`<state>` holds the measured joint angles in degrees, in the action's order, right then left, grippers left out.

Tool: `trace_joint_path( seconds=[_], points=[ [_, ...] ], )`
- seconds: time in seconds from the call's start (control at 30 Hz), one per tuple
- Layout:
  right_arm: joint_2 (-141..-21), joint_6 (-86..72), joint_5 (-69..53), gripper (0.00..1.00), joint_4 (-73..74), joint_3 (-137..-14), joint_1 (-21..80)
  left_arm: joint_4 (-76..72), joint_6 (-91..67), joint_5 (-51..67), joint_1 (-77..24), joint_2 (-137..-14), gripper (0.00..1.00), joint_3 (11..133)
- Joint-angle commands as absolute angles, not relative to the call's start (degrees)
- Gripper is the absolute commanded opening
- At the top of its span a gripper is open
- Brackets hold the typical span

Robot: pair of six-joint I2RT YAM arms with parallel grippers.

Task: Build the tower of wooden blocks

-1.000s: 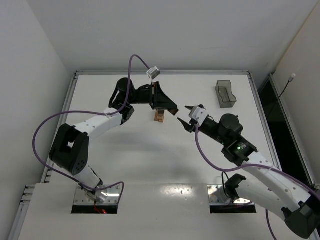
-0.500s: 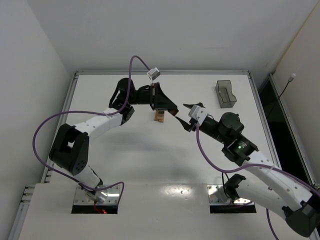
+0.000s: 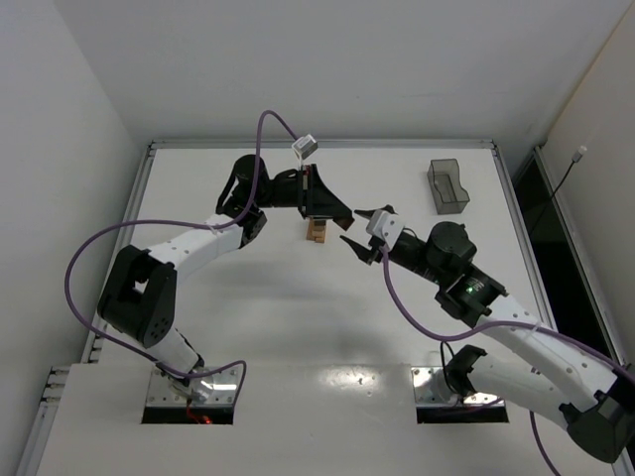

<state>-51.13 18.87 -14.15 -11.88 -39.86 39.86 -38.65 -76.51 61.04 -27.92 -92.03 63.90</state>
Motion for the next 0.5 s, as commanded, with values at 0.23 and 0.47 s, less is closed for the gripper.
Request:
trace_joint_path(
  seconds=[0.23, 0.47],
  points=[
    [-51.68, 17.14, -15.82, 0.46, -15.56, -42.01, 40.87, -39.55, -75.06, 60.12, -27.51, -90.53, 0.0, 65.3],
    [-51.68, 17.14, -14.77, 0.37, -16.08, -41.48, 40.87, -38.32, -73.22, 60.12, -28.56, -90.53, 0.0, 66.45]
  ],
)
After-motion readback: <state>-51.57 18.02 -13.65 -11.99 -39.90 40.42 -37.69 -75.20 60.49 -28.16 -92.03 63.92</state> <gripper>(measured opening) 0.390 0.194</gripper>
